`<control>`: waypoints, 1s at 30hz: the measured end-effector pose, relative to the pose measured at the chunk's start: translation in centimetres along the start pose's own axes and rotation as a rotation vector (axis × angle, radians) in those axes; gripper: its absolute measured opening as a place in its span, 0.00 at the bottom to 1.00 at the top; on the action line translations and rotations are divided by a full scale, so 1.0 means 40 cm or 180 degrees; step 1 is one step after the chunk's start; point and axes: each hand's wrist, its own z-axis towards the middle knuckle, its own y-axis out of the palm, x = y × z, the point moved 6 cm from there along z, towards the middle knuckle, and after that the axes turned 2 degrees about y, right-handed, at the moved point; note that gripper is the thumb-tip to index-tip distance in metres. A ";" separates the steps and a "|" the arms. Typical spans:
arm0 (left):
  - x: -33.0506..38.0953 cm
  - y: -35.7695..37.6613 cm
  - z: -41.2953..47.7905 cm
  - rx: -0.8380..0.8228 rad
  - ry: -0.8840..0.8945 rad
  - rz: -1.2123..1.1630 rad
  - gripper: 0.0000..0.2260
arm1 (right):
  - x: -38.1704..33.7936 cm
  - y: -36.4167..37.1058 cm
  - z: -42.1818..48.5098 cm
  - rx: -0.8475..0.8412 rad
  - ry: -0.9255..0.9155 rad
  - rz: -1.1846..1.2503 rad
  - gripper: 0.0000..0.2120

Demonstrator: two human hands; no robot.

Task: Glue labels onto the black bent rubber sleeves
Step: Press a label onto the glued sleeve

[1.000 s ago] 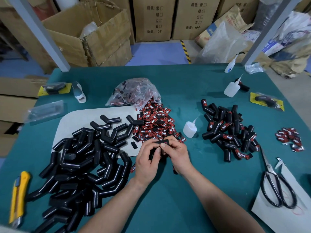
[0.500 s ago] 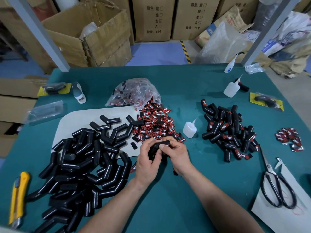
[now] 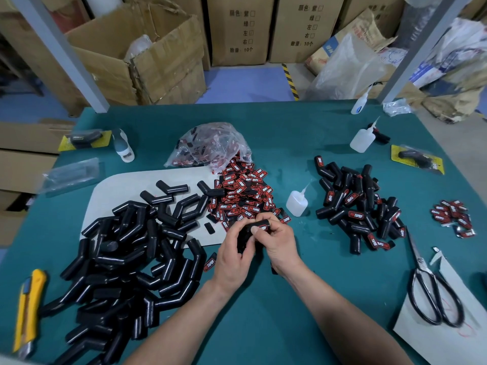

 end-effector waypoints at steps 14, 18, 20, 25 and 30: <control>-0.057 0.005 0.002 -0.0071 -0.0620 -0.0752 0.15 | -0.001 -0.015 0.022 -0.0443 -0.0101 -0.0714 0.03; -0.056 0.003 0.002 0.0002 -0.0591 -0.0845 0.15 | 0.000 -0.011 0.016 -0.0399 -0.0177 -0.0763 0.03; -0.054 -0.002 0.002 0.0070 -0.0572 -0.0911 0.13 | -0.004 -0.007 0.014 -0.0368 -0.0205 -0.0779 0.04; -0.057 -0.017 0.012 0.0379 -0.0712 -0.0982 0.06 | -0.012 0.009 -0.002 -0.0334 -0.0432 -0.0929 0.07; -0.064 -0.018 0.011 0.0442 -0.0801 -0.0831 0.03 | -0.014 0.010 -0.007 -0.0377 -0.0454 -0.1019 0.06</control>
